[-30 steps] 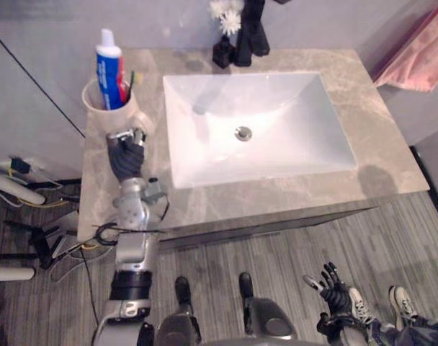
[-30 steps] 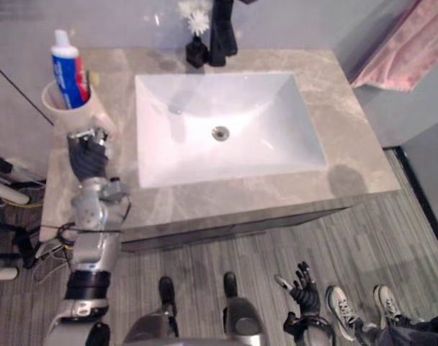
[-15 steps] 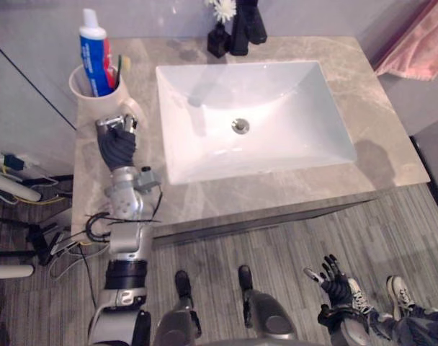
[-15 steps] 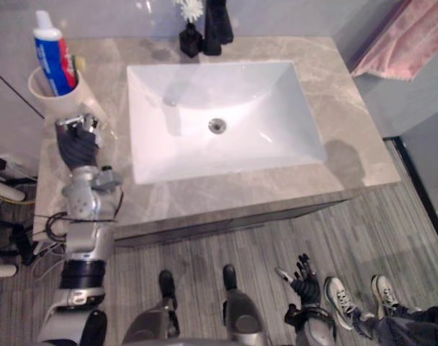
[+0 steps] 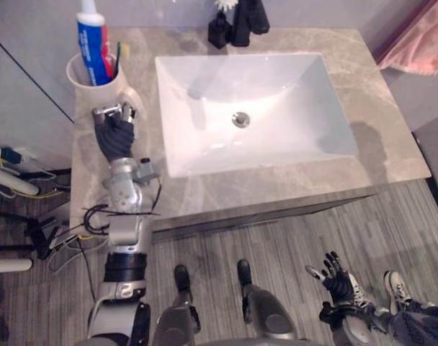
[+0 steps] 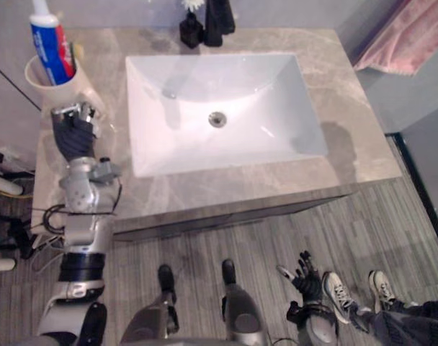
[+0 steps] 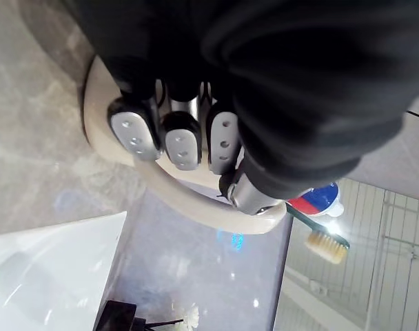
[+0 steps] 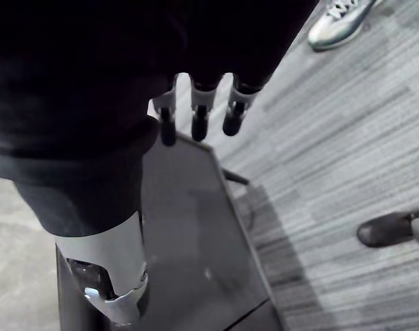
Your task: Organize washtable
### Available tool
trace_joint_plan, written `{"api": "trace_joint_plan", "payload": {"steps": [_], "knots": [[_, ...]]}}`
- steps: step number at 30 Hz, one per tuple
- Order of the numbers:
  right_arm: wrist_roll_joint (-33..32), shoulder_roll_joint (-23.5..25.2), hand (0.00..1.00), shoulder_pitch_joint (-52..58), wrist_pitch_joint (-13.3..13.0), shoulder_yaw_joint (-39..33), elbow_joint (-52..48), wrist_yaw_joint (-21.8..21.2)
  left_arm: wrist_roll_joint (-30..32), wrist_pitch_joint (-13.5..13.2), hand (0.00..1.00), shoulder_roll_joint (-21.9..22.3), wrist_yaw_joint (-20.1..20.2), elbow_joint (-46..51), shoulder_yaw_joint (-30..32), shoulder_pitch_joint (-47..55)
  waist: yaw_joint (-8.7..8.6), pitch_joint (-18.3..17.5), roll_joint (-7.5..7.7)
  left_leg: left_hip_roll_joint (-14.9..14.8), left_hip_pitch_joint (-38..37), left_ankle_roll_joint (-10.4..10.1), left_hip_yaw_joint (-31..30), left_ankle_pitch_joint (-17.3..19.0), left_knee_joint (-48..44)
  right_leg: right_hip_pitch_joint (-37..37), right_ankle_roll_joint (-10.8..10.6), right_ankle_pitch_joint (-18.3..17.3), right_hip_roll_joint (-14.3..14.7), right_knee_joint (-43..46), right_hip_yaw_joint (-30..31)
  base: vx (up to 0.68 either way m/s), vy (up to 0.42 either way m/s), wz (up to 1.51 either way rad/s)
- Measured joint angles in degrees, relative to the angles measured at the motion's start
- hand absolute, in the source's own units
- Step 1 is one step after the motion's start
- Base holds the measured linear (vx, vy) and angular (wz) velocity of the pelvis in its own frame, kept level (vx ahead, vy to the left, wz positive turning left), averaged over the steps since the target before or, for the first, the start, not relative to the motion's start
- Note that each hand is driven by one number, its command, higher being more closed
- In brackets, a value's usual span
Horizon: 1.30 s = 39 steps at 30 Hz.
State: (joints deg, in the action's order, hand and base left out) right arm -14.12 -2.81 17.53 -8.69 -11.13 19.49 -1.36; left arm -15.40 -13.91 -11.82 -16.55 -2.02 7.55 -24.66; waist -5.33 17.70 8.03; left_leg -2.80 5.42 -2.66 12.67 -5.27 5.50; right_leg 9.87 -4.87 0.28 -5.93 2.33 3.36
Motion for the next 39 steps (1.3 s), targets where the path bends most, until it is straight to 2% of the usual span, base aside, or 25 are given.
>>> {"api": "trace_joint_plan", "payload": {"steps": [6,18,31,39], "knots": [[0.0,-0.01,0.0,-0.17,0.0,0.01,0.0,-0.02,-0.41,0.01,1.0,-0.88,0.08,-1.02,0.82,-1.51,-0.11,0.51,0.5,-0.01,0.12,-0.06,0.14,-0.04,0.33,0.42,0.17,0.13,-0.16,-0.1,-0.08,-0.02,-0.009,-0.06],[0.1,0.0,0.0,-0.17,0.02,0.49,0.02,-0.1,-2.05,0.96,1.0,-1.35,0.41,-0.9,1.69,-1.79,-0.06,0.49,0.44,0.04,0.49,-0.42,0.12,-0.33,0.33,0.89,1.29,0.95,-0.06,-0.27,-0.27,0.01,-0.003,-0.01],[0.15,0.06,0.0,-0.39,0.2,0.55,2.31,-0.23,-2.95,1.18,1.0,-1.47,1.79,1.39,1.73,0.18,-0.11,0.38,0.15,0.15,0.39,-0.44,-0.07,-0.42,0.31,0.28,0.02,1.82,-0.11,-0.36,-0.33,0.03,-0.005,0.0],[0.28,0.17,0.0,-0.34,0.28,0.93,2.34,-1.34,-2.95,1.28,1.0,-1.39,4.0,3.24,1.63,2.54,-0.23,0.25,-0.29,0.17,-0.04,-0.28,-1.15,-0.53,0.02,-0.67,-0.48,2.0,-0.12,-0.48,-1.23,0.05,-0.004,0.04]]}}
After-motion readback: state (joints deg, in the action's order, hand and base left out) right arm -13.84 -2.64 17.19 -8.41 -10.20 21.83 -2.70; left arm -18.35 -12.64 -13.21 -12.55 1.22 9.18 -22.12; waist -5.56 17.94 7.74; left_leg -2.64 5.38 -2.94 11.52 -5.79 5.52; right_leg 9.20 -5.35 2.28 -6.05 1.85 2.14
